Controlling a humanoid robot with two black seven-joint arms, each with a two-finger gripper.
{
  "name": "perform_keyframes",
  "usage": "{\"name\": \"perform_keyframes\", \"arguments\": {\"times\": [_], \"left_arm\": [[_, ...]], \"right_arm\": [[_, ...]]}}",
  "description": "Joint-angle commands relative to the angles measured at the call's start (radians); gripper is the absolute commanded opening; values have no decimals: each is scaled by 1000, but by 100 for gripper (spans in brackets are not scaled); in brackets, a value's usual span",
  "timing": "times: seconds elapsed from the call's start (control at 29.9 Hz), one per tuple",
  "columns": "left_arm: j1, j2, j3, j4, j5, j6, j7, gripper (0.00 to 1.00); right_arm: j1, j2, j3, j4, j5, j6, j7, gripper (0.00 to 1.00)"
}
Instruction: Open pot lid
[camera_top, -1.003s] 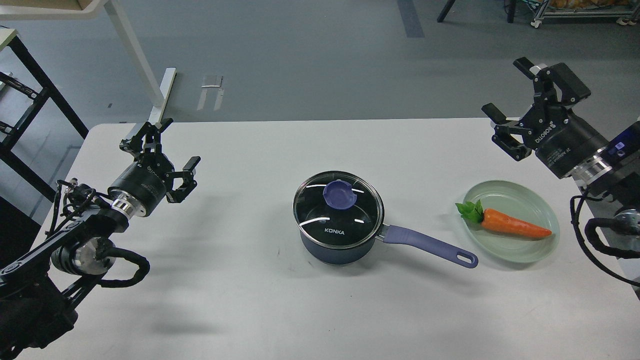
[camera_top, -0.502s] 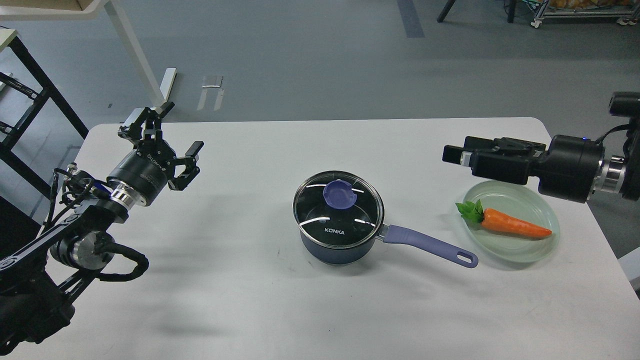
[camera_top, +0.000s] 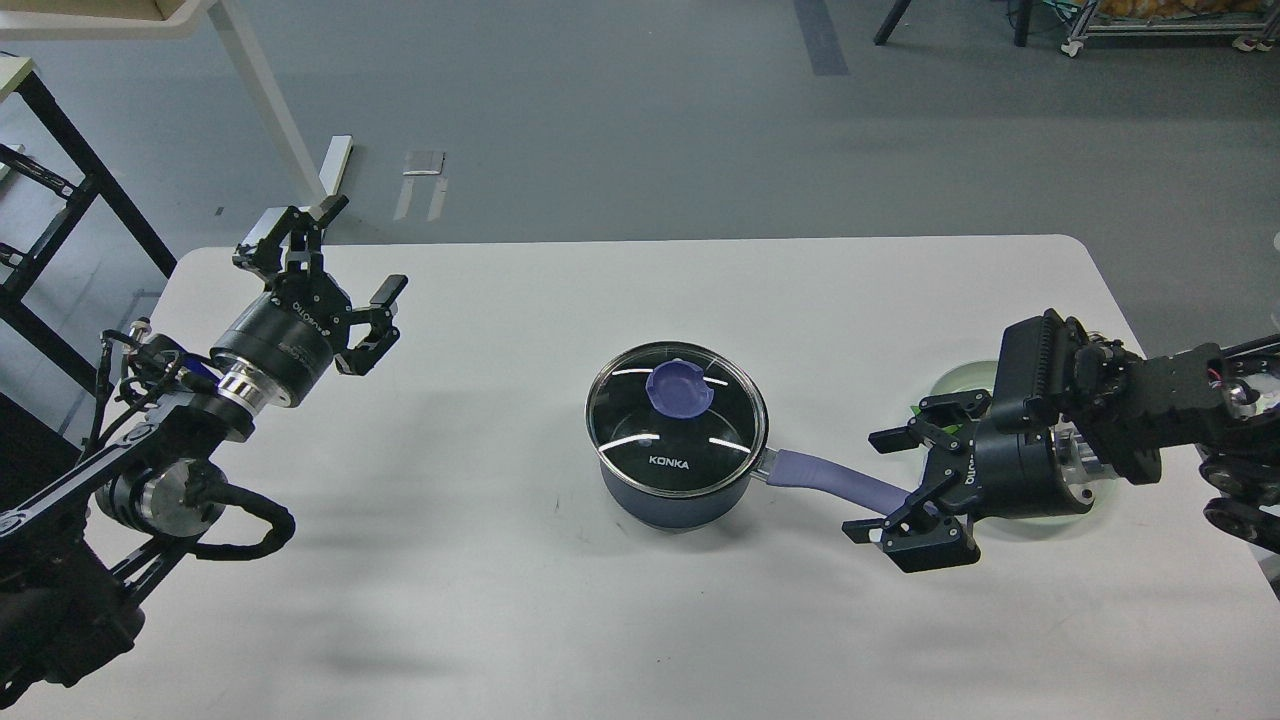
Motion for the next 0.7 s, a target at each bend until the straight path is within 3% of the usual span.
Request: {"name": "perform_keyframes", "arguments": {"times": [0.0, 0.3, 0.67], "left_arm": [[0, 0, 0, 1, 1, 1, 0, 99], [0, 2, 0, -15, 1, 3, 0, 99], [0, 9, 1, -31, 7, 4, 0, 99]], "right_arm": [[1, 26, -37, -39, -33, 0, 0, 98], [1, 99, -55, -145, -41, 0, 0, 91], [13, 105, -55, -157, -38, 0, 0, 48]]}}
